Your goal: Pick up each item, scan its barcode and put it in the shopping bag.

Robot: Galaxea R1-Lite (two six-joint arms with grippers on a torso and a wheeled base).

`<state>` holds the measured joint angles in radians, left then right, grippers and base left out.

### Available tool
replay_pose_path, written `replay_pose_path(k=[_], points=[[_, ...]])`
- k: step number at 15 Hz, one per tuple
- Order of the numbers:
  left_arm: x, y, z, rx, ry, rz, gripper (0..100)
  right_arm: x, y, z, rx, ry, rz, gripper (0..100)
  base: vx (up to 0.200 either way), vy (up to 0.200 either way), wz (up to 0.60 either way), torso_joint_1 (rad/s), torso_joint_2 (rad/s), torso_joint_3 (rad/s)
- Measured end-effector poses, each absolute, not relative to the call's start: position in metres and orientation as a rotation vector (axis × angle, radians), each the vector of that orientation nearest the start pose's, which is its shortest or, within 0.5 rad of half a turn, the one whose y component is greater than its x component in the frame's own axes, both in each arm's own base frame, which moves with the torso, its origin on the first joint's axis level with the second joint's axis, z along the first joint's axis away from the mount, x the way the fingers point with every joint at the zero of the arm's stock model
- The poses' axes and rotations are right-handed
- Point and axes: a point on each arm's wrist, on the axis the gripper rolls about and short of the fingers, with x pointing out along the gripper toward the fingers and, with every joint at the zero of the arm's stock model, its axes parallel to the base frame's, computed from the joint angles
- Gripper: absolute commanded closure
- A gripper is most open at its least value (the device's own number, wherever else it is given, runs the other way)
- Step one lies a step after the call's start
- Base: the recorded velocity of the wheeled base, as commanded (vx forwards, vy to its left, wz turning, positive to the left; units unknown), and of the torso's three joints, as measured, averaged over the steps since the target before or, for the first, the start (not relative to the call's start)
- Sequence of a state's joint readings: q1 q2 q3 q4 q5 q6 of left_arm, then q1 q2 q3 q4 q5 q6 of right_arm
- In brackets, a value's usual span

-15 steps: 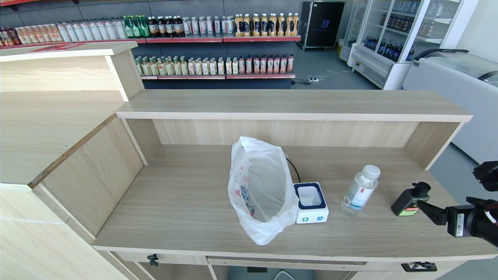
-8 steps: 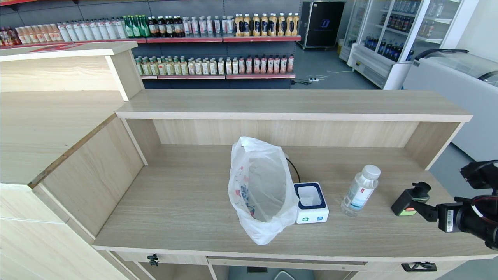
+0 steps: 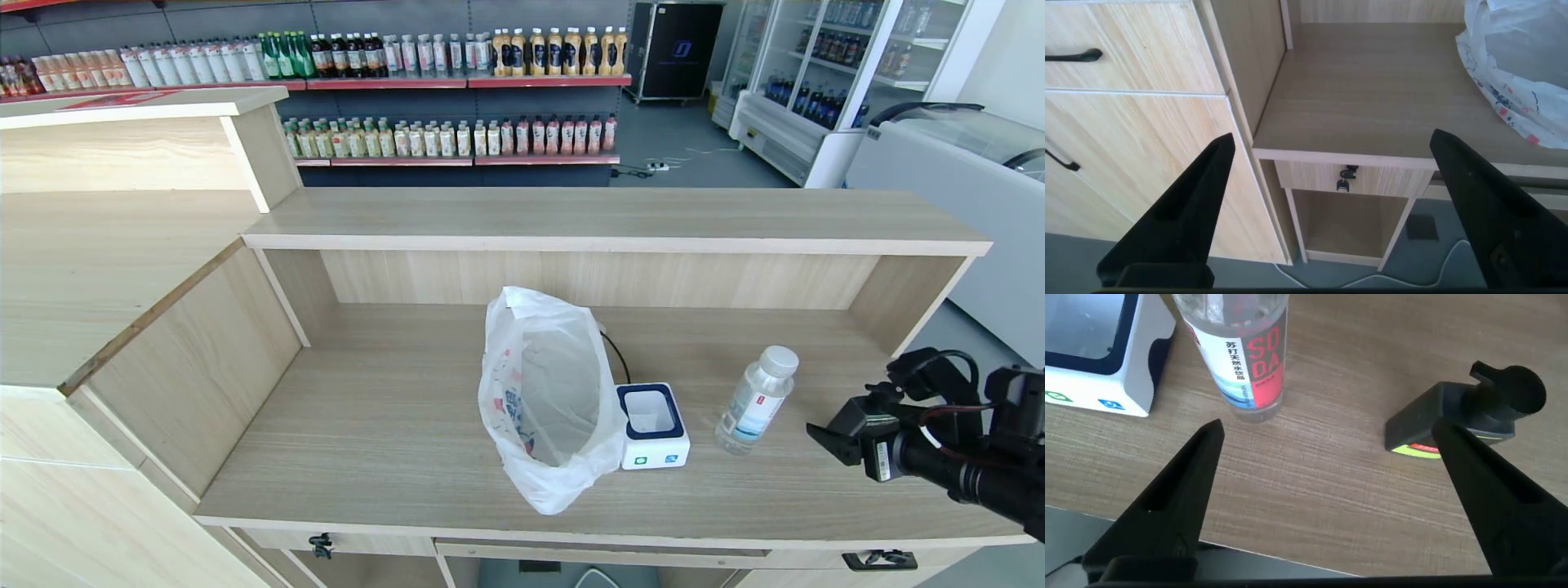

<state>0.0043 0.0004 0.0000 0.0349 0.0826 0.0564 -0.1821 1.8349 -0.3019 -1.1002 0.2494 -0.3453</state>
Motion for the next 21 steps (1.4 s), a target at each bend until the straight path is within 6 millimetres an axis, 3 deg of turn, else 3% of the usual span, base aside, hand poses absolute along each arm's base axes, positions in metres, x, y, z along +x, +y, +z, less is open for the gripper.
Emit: replay_pose_path(k=[10, 21], points=[[-0.023, 0.002, 0.072, 0.058, 0.038, 0.086, 0, 0.282, -0.012, 0.046, -0.221, 0.289, 0.275, 0, 0.000, 0.000, 0.00, 0.000, 0.00, 0.000], [-0.023, 0.002, 0.072, 0.058, 0.038, 0.085, 0, 0.317, 0.002, 0.017, -0.208, 0.244, 0.404, 0, 0.000, 0.000, 0.00, 0.000, 0.00, 0.000]])
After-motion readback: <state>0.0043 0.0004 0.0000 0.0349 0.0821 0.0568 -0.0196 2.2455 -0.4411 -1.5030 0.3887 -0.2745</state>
